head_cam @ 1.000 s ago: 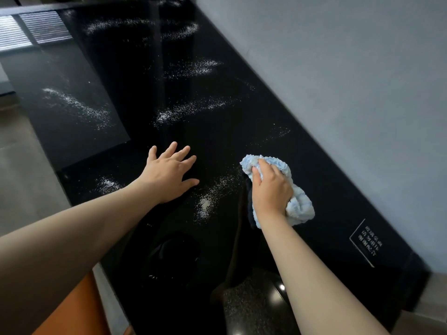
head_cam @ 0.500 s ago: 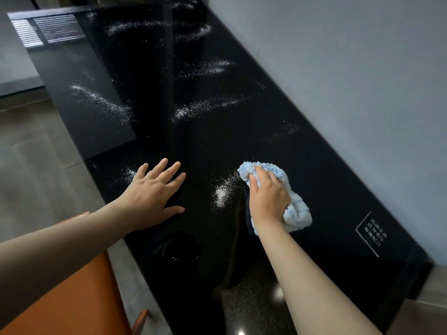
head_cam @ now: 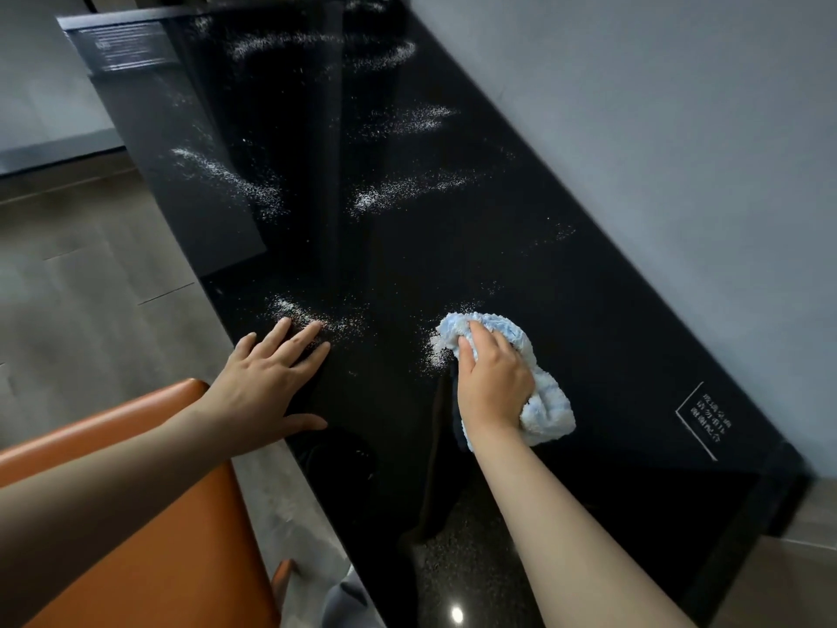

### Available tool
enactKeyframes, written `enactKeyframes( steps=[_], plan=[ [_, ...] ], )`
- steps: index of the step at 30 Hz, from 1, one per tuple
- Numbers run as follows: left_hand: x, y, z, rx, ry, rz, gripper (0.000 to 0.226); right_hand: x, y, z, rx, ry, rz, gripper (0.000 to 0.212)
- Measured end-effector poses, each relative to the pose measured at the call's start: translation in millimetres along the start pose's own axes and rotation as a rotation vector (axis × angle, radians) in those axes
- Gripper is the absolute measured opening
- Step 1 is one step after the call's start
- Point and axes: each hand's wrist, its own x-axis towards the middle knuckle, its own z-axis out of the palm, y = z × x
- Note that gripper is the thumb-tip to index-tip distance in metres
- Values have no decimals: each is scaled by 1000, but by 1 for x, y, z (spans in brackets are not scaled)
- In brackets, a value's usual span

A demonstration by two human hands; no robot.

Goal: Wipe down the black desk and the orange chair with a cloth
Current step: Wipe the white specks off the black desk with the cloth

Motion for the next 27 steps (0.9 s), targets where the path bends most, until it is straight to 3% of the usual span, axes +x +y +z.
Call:
enactKeyframes(
  steps=[18, 27],
  plan=[
    [2, 1, -3, -37, 0, 0, 102, -59, -38, -6, -3, -46, -14, 27],
    [6, -7, -17, 12, -56, 56, 86, -100, -62, -11, 1, -59, -36, 26]
  ],
)
